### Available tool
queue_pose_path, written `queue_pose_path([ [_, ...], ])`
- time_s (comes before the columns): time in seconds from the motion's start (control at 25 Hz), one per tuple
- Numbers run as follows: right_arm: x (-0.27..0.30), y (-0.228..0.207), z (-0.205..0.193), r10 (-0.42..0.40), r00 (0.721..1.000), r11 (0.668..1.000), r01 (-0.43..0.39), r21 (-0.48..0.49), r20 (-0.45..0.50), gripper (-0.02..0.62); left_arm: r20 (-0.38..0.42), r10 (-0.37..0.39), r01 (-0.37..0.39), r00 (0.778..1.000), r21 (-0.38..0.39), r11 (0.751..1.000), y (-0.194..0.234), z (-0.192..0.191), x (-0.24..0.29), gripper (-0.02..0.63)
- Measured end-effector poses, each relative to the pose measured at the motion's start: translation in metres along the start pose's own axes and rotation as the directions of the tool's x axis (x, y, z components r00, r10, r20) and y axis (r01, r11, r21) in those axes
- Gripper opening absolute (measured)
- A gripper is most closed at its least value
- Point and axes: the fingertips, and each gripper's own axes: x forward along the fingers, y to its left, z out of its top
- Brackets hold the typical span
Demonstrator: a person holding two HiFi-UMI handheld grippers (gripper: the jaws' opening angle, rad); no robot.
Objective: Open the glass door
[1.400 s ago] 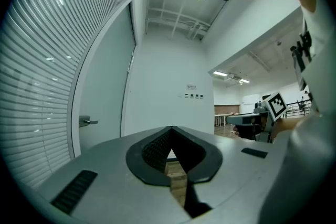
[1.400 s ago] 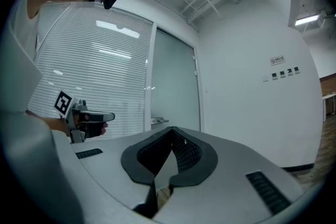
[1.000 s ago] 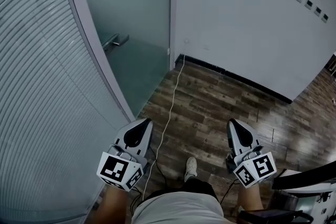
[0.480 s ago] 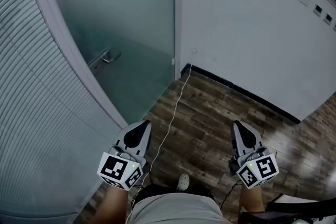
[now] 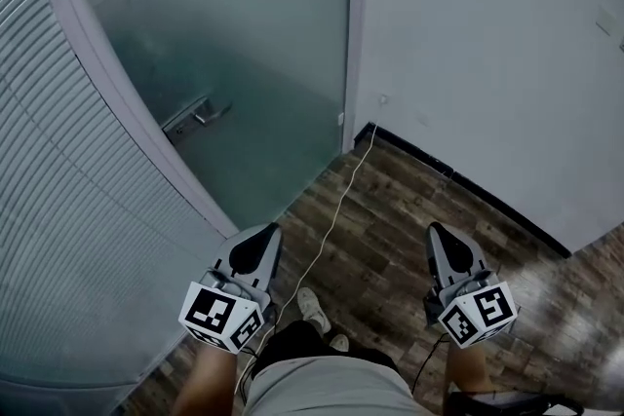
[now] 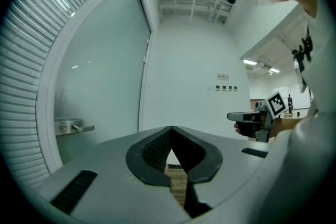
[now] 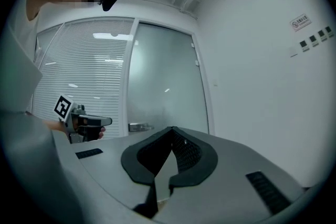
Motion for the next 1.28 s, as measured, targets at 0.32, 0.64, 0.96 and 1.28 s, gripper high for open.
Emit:
queue_pose_path([
  [0.32, 0.073, -0.018, -0.010, 0.079, 0.997, 0.996, -0.080, -0.028, -0.025, 0.000, 0.019, 0.046, -0.045, 0.999, -0.023, 0.999, 0.046, -0.008, 0.053, 0.000],
  [0.64, 0.193, -0.015, -0.009, 0.246, 0.969, 0.969, -0.246, -0.034, -0.026, 0.000, 0.043, 0.162, -0.161, 0.986, -0.035, 0.986, 0.131, 0.001, 0.092, 0.000],
  [0.96, 0.313, 0.021, -0.018, 0.413, 0.910, 0.911, -0.413, 0.004, -0.044, 0.000, 0.043, 0.288, -0.287, 0.957, -0.021, 0.958, 0.223, 0.015, 0.101, 0.000],
  [1.28, 0.390, 0.082, -0.023, 0.586, 0.806, 0.809, -0.587, 0.016, -0.082, 0.002, 0.044, 0.422, -0.422, 0.905, -0.020, 0.906, 0.276, 0.025, 0.071, 0.000],
])
